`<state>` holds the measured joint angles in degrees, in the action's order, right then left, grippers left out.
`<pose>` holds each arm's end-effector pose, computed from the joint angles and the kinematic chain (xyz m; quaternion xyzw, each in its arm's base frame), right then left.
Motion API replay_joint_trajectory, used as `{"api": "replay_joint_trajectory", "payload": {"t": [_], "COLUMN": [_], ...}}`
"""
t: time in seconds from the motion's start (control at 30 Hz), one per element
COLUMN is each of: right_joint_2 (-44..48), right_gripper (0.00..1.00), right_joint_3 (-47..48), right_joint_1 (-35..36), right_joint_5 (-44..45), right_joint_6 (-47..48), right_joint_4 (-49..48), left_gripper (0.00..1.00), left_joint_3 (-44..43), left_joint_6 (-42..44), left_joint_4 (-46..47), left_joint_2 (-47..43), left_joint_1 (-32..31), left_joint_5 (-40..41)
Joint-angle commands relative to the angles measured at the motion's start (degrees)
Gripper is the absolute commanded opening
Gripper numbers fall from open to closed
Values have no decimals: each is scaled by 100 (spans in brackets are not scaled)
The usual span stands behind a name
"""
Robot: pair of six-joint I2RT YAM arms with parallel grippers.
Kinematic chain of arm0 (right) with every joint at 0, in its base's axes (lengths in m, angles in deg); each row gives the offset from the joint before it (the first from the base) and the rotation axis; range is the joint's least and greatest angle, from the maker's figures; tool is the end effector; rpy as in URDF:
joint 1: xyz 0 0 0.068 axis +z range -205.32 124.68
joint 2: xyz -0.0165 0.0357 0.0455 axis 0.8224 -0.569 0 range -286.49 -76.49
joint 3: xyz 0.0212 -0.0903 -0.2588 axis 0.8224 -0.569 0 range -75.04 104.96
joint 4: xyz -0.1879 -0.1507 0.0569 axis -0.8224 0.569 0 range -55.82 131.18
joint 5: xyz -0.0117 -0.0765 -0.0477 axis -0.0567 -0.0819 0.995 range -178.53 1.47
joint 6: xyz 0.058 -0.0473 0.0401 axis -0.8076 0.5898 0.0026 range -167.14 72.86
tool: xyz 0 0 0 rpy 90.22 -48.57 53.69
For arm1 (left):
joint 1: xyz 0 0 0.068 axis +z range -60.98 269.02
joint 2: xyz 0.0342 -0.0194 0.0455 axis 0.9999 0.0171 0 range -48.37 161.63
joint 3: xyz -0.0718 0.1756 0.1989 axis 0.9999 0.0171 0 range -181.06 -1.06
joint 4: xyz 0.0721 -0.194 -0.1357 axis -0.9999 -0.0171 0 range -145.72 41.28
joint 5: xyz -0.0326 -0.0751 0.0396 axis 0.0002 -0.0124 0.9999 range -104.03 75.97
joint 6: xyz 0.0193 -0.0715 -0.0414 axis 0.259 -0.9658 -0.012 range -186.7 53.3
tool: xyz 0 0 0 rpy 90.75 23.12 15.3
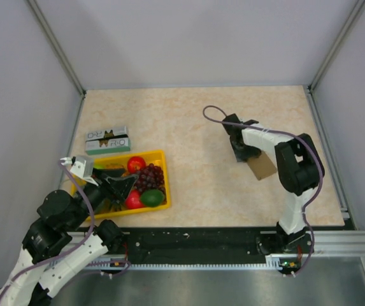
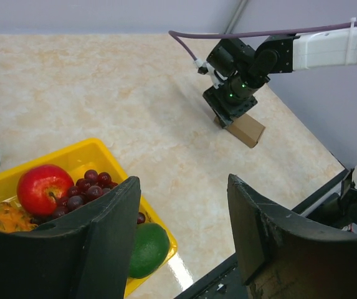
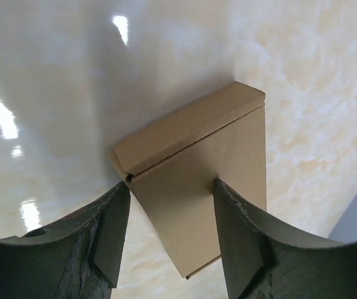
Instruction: Fold the paper box
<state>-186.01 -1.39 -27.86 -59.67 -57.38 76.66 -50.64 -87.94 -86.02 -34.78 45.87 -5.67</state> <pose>0.3349 0.1334 0.1418 -0.1193 0.9564 -0.2028 0.1732 0.0511 -0.0331 0.3564 0.0856 0.7099 -0.3273 0.6178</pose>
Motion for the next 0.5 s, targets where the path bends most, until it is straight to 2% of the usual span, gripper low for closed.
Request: {"api": "replay_joint_trajectory", "payload": {"t": [0.0,0.27,0.47], "right_joint_2": [-184,263,651], "right_gripper": [55,55,55], "right_joint_3": [-369,-1124,-1186], "right_joint_1": [-724,-1884,-2683], "right_joint_5": [-645,-540,-513], "right_joint_6": [-172,224,417], "right_joint_4": [1095,1035,938], "left_gripper": [63,62,62], "left_joint_3": [-210,-394,-447], "left_joint_6": [172,392,409], "left_joint_4": [197,319,434], "left_joint_2": [39,294,513], "left_joint_1": [18,18,18], "left_joint_5": [-115,-229,-484]}}
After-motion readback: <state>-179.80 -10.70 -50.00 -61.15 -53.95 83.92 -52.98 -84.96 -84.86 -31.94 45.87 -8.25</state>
